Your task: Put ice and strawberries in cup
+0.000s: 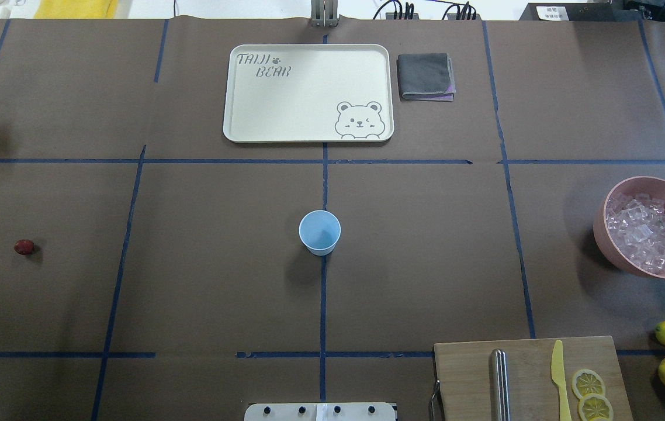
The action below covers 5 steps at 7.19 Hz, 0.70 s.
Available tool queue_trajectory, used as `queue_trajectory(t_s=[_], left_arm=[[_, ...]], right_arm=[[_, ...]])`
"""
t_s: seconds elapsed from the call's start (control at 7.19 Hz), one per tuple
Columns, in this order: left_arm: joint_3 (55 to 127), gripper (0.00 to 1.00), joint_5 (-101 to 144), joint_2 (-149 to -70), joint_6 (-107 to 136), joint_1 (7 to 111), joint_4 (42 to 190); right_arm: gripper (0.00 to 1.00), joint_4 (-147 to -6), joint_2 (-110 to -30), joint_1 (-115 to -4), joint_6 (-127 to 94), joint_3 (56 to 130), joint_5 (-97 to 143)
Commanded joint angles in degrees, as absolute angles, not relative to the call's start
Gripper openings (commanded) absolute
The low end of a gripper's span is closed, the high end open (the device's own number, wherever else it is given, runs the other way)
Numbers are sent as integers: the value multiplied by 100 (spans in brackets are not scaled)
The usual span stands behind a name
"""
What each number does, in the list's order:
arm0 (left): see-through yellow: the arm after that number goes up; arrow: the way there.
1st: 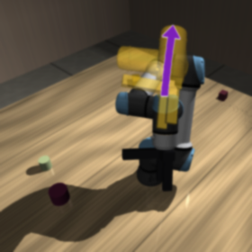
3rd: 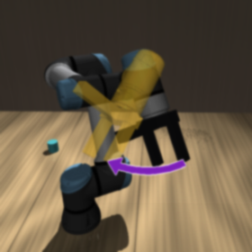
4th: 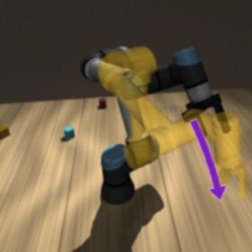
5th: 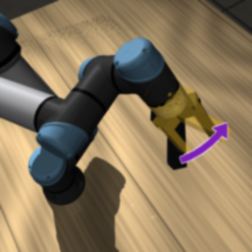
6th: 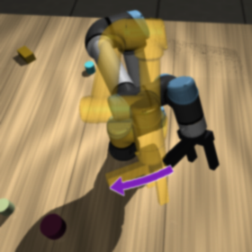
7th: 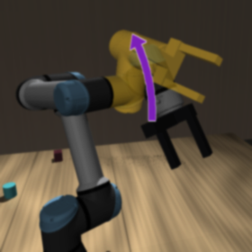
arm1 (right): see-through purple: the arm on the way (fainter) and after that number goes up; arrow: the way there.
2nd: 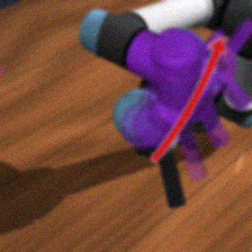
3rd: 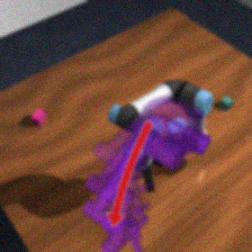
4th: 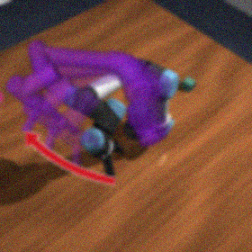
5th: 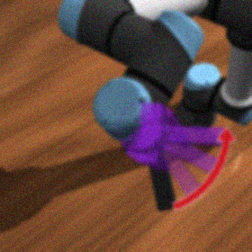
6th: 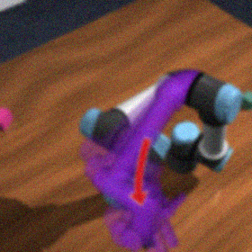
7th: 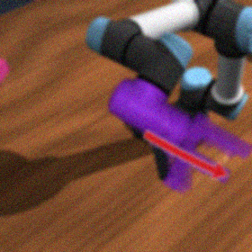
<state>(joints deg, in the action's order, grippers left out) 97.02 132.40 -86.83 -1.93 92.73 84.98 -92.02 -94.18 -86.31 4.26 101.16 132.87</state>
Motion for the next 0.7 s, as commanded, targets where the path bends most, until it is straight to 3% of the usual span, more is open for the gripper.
queue_trajectory(t_s=[0.0,0.56], left_arm=[[9721,100,13289,-8692,-193,9272,8464],[9808,100,13386,-8622,-114,9220,8464]], right_arm=[[100,-9202,-9422,-8631,413,10108,13289],[100,-9159,-9457,-8631,352,10125,13341]])
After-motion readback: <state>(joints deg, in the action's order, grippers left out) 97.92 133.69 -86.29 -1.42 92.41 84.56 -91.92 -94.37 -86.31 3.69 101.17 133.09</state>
